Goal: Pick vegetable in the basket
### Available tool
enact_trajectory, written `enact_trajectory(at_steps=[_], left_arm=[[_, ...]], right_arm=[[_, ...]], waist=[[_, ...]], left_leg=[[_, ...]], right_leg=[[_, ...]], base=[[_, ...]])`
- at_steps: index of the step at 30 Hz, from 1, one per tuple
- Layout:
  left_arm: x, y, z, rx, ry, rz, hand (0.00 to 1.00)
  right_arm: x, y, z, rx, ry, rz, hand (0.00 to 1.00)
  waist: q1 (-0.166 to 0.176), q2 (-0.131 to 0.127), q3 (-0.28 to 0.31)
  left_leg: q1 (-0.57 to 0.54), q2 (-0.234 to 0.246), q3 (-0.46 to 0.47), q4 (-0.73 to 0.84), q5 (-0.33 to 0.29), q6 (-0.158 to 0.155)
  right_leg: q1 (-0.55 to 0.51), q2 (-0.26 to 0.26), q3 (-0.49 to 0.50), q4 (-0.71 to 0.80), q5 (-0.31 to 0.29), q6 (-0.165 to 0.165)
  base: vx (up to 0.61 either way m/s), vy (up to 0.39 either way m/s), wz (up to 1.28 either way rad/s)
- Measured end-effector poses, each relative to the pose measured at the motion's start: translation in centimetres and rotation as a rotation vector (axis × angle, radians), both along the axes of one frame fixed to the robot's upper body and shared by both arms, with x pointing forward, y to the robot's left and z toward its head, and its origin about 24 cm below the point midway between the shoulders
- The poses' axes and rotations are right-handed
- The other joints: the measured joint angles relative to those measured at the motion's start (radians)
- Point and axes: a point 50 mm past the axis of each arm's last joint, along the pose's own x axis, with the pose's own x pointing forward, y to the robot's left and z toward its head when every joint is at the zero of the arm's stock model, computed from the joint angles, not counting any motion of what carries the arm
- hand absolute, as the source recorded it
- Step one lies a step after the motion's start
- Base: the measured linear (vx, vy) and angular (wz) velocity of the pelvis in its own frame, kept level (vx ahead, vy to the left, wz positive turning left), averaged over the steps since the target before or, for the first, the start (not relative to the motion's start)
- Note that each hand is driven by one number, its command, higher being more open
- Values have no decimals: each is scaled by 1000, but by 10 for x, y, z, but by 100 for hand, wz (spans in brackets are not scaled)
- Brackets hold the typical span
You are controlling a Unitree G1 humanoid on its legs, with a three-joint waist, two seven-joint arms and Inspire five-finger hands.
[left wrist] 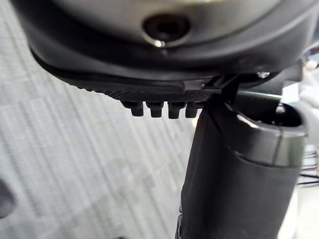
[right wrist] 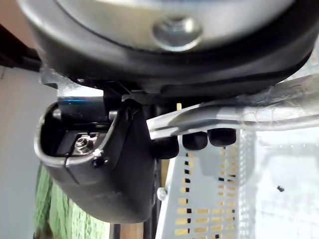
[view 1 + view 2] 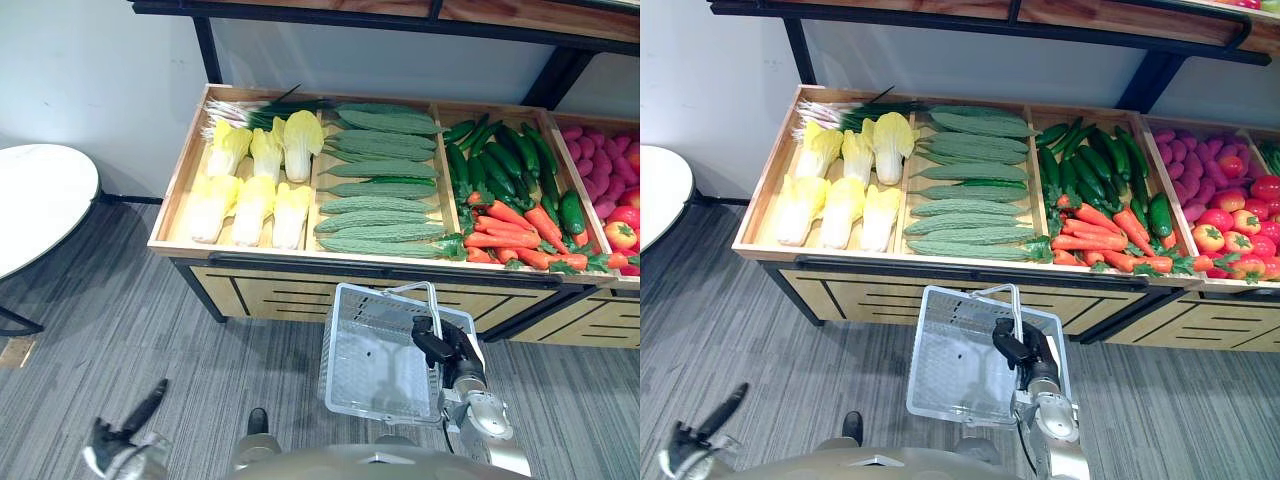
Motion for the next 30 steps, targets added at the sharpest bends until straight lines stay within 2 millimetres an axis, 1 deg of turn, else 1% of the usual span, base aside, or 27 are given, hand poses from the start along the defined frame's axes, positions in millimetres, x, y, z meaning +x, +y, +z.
enact_trajectory(at_steps=[2,3,4,5,7,9,10,11,12,13,15,16,17,18,19,20,21,22,23,24,25,26,27,28,29,30], left_arm=[[6,21,25,107,-78,68,100],[9,31,42,172,-144,109,100],[10,35,51,205,-173,126,100],[14,43,74,292,-246,148,100],[17,48,95,371,-315,157,100],[26,54,121,464,-395,134,100],[28,56,127,484,-411,126,100],[34,62,145,540,-445,95,100],[37,66,152,562,-456,79,100],[43,71,163,597,-473,54,100],[59,82,196,697,-515,-20,100],[64,83,205,721,-528,-45,100],[76,85,223,766,-552,-107,100],[82,86,231,789,-561,-140,100],[94,85,246,826,-580,-203,100],[109,83,256,846,-594,-266,100],[117,82,260,850,-593,-302,100],[132,80,263,849,-577,-373,100],[147,76,261,830,-555,-440,100],[154,75,259,819,-538,-469,100],[162,73,254,796,-511,-511,100],[177,70,242,742,-465,-578,100],[183,68,237,720,-441,-600,100],[192,66,227,684,-390,-640,100],[198,65,220,645,-351,-663,100],[201,65,216,628,-336,-670,100]], right_arm=[[0,-2,1,-11,-1,4,0],[0,-4,1,-18,-1,4,0],[0,-5,2,-27,0,4,0],[0,-8,2,-49,1,4,0],[0,-12,3,-66,1,2,0],[0,-19,7,-85,-6,-7,0],[0,-20,7,-90,-6,-6,0],[1,-24,11,-101,-19,1,0],[2,-24,13,-106,-28,5,0],[2,-25,16,-112,-41,13,0],[5,-27,25,-124,-75,37,0],[6,-28,27,-128,-82,45,0],[6,-29,29,-133,-88,59,0],[6,-29,30,-131,-89,65,0],[6,-29,30,-129,-89,75,0],[5,-28,30,-125,-88,87,0],[5,-26,29,-123,-86,97,0],[6,-23,29,-116,-85,116,0],[6,-19,28,-106,-80,140,0],[6,-17,27,-101,-78,153,0],[7,-13,26,-93,-77,173,0],[7,-7,25,-81,-74,201,0],[7,-6,25,-78,-74,208,0],[7,-3,24,-73,-73,222,0],[7,-1,24,-67,-71,235,0],[7,1,23,-63,-70,243,0]], waist=[[1,-1,-1],[0,-1,-2],[0,-1,-3],[0,0,-4],[0,3,-8],[-1,16,-15],[0,19,-18],[-1,25,-22],[-1,28,-23],[-1,32,-25],[-1,34,-29],[-1,36,-29],[-1,36,-31],[-1,35,-33],[-1,33,-34],[-1,32,-35],[-2,33,-35],[-3,33,-36],[-10,33,-36],[-15,33,-36],[-24,32,-37],[-35,31,-37],[-37,30,-38],[-44,28,-37],[-58,24,-37],[-62,21,-38]], left_leg=[[-5,-1,-3,2,0,0],[-8,-2,-7,2,2,-3],[-9,-3,-9,2,4,-6],[-10,-5,-15,2,4,-6],[-11,-9,-22,2,8,-6],[-10,-15,-29,3,7,-4],[-10,-15,-29,3,7,-4],[-10,-15,-28,2,7,-3],[-10,-15,-27,2,6,-2],[-11,-15,-27,2,5,-1],[-10,-14,-13,2,1,5],[-10,-14,-9,2,1,5],[-10,-14,-3,2,1,6],[-11,-14,2,2,1,6],[-11,-14,13,2,0,6],[-12,-14,22,1,1,6],[-12,-14,27,1,1,6],[-12,-14,40,1,3,2],[-11,-14,47,2,4,3],[-10,-14,50,2,7,2],[-10,-14,55,2,7,2],[-11,-14,63,2,7,2],[-11,-14,68,2,7,2],[-10,-14,76,3,7,2],[-9,-14,78,3,7,2],[-8,-14,82,3,7,2]], right_leg=[[-2,0,0,4,-1,-1],[-5,0,1,5,-2,-2],[-5,0,1,4,-2,-2],[-4,0,4,4,-2,-2],[-1,-2,8,3,-2,-2],[5,-5,12,2,-3,-3],[6,-6,13,1,-3,-3],[6,-6,15,1,-4,-3],[5,-6,16,1,-5,-3],[3,-5,17,2,-5,-3],[-10,-4,37,7,-11,-1],[-12,-4,41,7,-11,-1],[-17,-4,48,9,-11,-1],[-23,-4,55,12,-10,-1],[-33,-5,68,19,-10,-1],[-44,-5,80,25,-11,-1],[-49,-5,86,27,-11,-1],[-61,-5,100,38,-11,0],[-66,-5,107,41,-11,0],[-68,-5,111,44,-11,0],[-74,-5,118,49,-11,0],[-85,-5,129,56,-11,0],[-90,-4,135,59,-11,0],[-98,-3,146,62,-10,0],[-100,-3,150,65,-10,-1],[-105,-2,154,69,-10,-1]], base=[[18,-13,5],[27,-14,8],[31,-14,12],[26,-8,12],[19,-4,13],[7,8,12],[-13,10,4],[0,0,0],[0,0,0],[-32,-3,-4],[-61,3,-14],[-49,8,-17],[-31,10,-13],[-31,13,-20],[-30,15,-25],[-18,9,-25],[-16,6,-27],[-8,0,-24],[-5,-2,-22],[2,-6,-16],[2,-6,-19],[3,-6,-20],[-4,-6,-25],[-9,-8,-19],[-11,-8,-18],[-16,-10,-15]])
